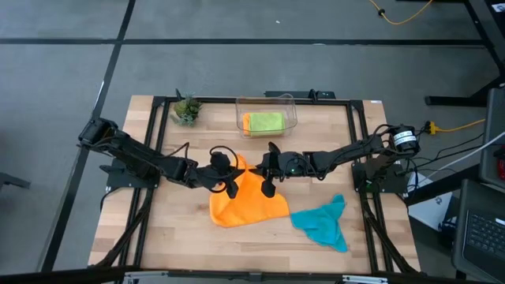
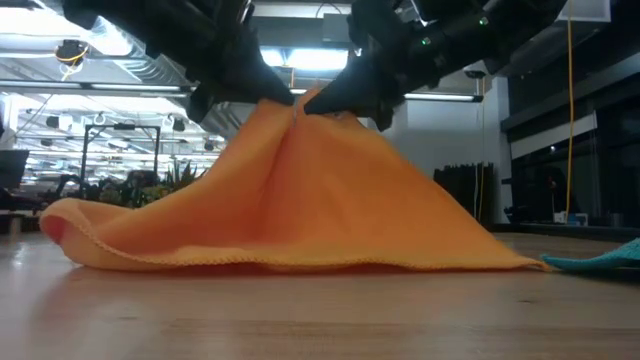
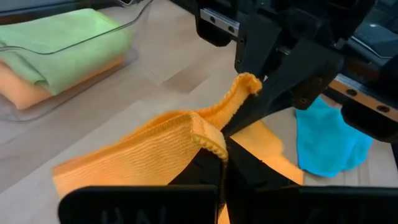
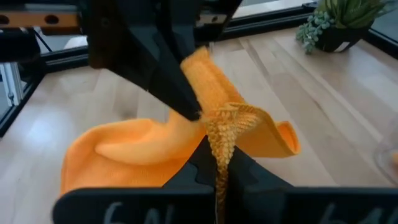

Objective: Fold microfiber towels
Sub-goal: Fold the orange microfiber cloth

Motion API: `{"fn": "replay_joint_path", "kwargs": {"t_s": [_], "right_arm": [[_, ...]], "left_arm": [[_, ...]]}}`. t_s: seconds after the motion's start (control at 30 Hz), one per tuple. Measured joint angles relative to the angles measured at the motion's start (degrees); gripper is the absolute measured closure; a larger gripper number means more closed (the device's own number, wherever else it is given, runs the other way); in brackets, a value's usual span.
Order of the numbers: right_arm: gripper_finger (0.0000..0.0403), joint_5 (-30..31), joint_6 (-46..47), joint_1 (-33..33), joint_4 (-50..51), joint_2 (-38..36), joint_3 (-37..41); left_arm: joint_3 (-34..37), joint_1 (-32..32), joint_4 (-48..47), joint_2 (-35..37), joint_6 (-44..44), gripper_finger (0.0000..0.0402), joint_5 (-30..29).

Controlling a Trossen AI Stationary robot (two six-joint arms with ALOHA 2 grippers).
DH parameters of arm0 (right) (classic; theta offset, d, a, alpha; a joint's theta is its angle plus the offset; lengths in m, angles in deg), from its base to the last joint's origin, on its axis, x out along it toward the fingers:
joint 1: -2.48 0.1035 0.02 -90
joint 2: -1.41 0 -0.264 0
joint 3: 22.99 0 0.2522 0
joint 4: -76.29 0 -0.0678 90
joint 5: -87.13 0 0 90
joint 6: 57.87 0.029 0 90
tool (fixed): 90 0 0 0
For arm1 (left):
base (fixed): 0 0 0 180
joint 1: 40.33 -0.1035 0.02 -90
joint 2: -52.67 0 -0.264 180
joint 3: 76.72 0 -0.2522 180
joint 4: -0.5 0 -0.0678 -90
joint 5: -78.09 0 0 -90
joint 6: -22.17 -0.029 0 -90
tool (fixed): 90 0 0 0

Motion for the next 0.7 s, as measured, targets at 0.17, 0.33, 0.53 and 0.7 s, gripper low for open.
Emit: {"fn": "replay_joint_path", "kwargs": {"t_s": [0.17,0.33,0.53,0.7], "right_arm": [[0.0401,-0.04,-0.13,0.00,-0.92,0.00,0.00],[0.0401,-0.23,-0.23,0.00,-1.79,0.02,0.00],[0.0399,-1.97,-1.73,-0.02,-2.64,0.02,0.00],[0.0371,-2.11,-2.44,-0.02,-2.68,0.04,0.00]], "left_arm": [[0.00,-0.85,0.67,0.00,-0.02,0.0401,0.92],[0.00,-1.85,4.21,0.00,-2.77,0.0401,3.28],[0.00,-2.55,4.46,0.00,-3.04,0.0401,4.46],[0.00,-2.55,4.63,0.00,-3.10,0.0401,5.01]]}}
